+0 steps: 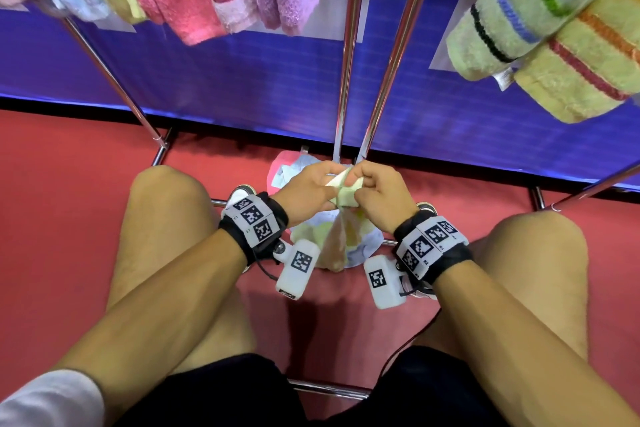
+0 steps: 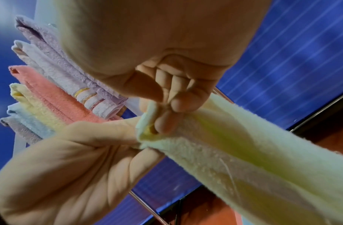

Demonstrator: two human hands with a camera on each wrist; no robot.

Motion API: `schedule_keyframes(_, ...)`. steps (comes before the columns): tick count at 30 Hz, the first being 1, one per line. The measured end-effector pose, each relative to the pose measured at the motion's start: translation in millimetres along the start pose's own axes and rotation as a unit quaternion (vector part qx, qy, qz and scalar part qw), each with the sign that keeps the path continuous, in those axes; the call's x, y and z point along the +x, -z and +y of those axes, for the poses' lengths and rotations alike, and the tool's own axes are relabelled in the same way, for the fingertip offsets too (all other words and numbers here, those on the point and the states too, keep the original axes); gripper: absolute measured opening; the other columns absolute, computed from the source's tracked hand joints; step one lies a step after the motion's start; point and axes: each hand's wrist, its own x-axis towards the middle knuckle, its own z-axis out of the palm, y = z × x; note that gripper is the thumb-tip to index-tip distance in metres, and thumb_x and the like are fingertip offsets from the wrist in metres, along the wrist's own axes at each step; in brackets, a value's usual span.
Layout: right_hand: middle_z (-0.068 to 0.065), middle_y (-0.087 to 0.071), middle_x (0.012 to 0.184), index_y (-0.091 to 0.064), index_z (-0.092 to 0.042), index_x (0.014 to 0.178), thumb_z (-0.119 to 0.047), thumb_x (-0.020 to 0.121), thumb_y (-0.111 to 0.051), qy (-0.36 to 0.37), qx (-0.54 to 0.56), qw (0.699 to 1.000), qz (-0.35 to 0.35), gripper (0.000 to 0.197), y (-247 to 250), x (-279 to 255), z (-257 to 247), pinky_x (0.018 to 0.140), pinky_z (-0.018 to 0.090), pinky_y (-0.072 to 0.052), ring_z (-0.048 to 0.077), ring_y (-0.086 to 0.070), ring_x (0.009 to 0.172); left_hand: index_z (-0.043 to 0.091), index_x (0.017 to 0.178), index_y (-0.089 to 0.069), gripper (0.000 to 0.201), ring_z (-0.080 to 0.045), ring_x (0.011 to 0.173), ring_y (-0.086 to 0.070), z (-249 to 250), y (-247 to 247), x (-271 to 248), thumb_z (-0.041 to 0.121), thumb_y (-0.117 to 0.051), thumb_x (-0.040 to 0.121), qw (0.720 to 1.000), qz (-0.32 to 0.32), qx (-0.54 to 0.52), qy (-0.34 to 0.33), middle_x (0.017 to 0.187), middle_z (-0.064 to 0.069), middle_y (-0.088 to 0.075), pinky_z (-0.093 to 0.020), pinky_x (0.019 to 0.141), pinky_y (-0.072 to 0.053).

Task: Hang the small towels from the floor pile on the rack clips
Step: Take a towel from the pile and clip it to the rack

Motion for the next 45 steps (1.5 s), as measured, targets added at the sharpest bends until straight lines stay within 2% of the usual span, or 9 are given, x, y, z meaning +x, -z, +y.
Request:
schedule_keyframes(3,-0.002,-0.068,0.065,-0.067,-0.028,0.078,0.001,0.063,-0.044,0.011,0.000,1.000,0.012,0.040,0,5,4,0.058,0.030,-0.051,0.020,-0.062,0.061,0.003,0.116,-0.061,0.029,-0.021,0.094,-0.065,-2,4,6,-0.011,-0.049,0.093,1.000,0.011,0.016,-0.011,0.103,-0.014,-0.064,-0.034,0.086,-0.057)
schedule_keyframes(5,-0.006,-0.068,0.066,-0.067,-0.032,0.081,0.001,0.067,-0.046,0.019,-0.005,1.000,0.014,0.041,0,6,6,0.065,0.027,-0.053,0.015,-0.065,0.064,0.012,0.105,-0.068,0.029,-0.020,0.093,-0.064,-4,6,8,-0.006,-0.048,0.096,0.999,0.030,0.031,-0.014,0.099,-0.010,-0.066,-0.039,0.090,-0.055)
schedule_keyframes(9,-0.012,-0.055,0.057,-0.070,-0.025,0.085,-0.002,0.080,-0.067,0.042,-0.036,0.998,0.001,0.024,1,7,7,0.061,0.019,-0.043,0.008,-0.045,0.053,0.012,0.097,-0.070,0.020,-0.017,0.079,-0.068,-5,8,10,-0.004,-0.061,0.091,0.993,0.110,0.006,-0.040,0.087,-0.003,-0.070,-0.038,0.078,-0.059)
schedule_keyframes(13,0.001,-0.070,0.068,-0.074,-0.030,0.084,-0.031,0.085,-0.073,0.055,-0.062,0.997,0.000,0.002,3,6,4,0.071,0.028,-0.053,0.020,-0.064,0.067,0.011,0.087,-0.069,0.015,-0.021,0.073,-0.071,-1,9,9,0.000,-0.076,0.080,0.983,0.168,-0.034,-0.066,0.075,-0.004,-0.073,-0.040,0.073,-0.061)
schedule_keyframes(17,0.000,-0.069,0.066,-0.070,-0.031,0.078,-0.033,0.084,-0.074,0.055,-0.079,0.995,0.026,0.008,3,6,5,0.065,0.021,-0.048,0.015,-0.061,0.062,0.009,0.091,-0.070,0.015,-0.018,0.075,-0.071,2,5,6,-0.005,-0.067,0.085,0.990,0.117,-0.041,-0.068,0.083,-0.011,-0.072,-0.033,0.075,-0.061)
schedule_keyframes(21,-0.009,-0.065,0.063,-0.067,-0.032,0.078,-0.032,0.086,-0.074,0.065,-0.090,0.992,0.052,0.011,4,4,6,0.062,0.010,-0.042,0.003,-0.059,0.061,0.011,0.097,-0.068,0.022,-0.014,0.083,-0.072,0,6,5,-0.007,-0.057,0.092,0.994,0.070,-0.044,-0.069,0.088,-0.004,-0.074,-0.028,0.079,-0.058)
schedule_keyframes(28,-0.007,-0.063,0.062,-0.069,-0.020,0.080,-0.030,0.088,-0.072,0.062,-0.091,0.990,0.088,0.013,5,5,7,0.059,0.010,-0.040,0.002,-0.055,0.058,0.016,0.094,-0.072,0.026,-0.012,0.085,-0.072,-2,4,3,-0.007,-0.062,0.090,0.990,0.101,-0.050,-0.088,0.088,0.002,-0.074,-0.026,0.078,-0.058)
schedule_keyframes(33,-0.001,-0.063,0.063,-0.069,-0.017,0.081,-0.028,0.089,-0.071,0.062,-0.080,0.990,0.097,0.014,5,3,4,0.057,0.009,-0.040,0.003,-0.053,0.057,0.003,0.100,-0.068,0.018,-0.019,0.087,-0.074,2,4,1,-0.008,-0.067,0.085,0.984,0.112,-0.104,-0.096,0.088,-0.003,-0.076,-0.027,0.072,-0.059)
schedule_keyframes(45,-0.002,-0.063,0.061,-0.066,-0.019,0.078,-0.032,0.088,-0.070,0.037,-0.091,0.990,0.100,0.017,4,4,8,0.060,0.021,-0.047,0.007,-0.056,0.059,0.022,0.092,-0.071,0.030,-0.012,0.087,-0.073,4,8,-3,-0.006,-0.073,0.081,0.986,0.108,0.006,-0.123,0.083,0.008,-0.075,-0.024,0.078,-0.057)
